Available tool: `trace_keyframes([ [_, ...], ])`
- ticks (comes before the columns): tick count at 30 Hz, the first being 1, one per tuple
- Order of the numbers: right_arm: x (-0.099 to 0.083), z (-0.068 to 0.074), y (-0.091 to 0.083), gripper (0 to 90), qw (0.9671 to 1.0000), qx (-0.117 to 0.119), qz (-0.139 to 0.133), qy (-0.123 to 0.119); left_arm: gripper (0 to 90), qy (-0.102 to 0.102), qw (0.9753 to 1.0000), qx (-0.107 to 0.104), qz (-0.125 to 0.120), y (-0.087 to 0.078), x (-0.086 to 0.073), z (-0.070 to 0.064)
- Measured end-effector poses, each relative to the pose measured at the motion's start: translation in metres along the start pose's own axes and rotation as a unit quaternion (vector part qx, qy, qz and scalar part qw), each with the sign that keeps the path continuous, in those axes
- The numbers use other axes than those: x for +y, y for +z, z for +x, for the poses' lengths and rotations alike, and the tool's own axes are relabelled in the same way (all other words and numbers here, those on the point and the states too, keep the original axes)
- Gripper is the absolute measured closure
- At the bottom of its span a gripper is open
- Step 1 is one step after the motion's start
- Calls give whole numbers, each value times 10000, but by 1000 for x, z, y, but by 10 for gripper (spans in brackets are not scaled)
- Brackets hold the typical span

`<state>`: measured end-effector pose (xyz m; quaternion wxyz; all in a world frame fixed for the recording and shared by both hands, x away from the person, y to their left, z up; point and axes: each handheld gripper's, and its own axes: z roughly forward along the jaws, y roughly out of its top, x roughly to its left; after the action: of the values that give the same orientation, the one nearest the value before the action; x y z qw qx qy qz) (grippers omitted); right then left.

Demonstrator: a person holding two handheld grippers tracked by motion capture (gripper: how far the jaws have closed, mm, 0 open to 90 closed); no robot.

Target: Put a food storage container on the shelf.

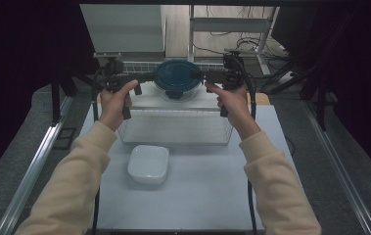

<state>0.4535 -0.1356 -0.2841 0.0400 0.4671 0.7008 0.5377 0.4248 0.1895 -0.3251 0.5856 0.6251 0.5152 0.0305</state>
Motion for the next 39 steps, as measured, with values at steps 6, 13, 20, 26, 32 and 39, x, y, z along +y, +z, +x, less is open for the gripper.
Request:
trace_keyframes([
  [6, -41, 6, -27, 125, 9980, 73, -82, -616, 279, 1071, 9941, 143, 112, -34, -46, -24],
  [13, -101, 7, -57, 173, 9928, 338, -132, -1138, 308, 1717, 9843, 135, 380, -62, -109, -33],
  [20, -151, 9, -79, 180, 9851, 288, -86, -1694, 311, 1959, 9787, 240, 562, -78, -161, -31],
  [26, -188, 4, -85, 183, 9850, 214, 92, -1709, 312, 1943, 9771, 384, 782, -82, -191, -24],
  [32, -216, -4, -83, 183, 9834, -7, 381, -1771, 315, 1796, 9779, 516, 937, -85, -209, -15],
  [39, -233, -11, -83, 183, 9838, -125, 527, -1709, 318, 1698, 9780, 637, 1032, -86, -215, -8],
])
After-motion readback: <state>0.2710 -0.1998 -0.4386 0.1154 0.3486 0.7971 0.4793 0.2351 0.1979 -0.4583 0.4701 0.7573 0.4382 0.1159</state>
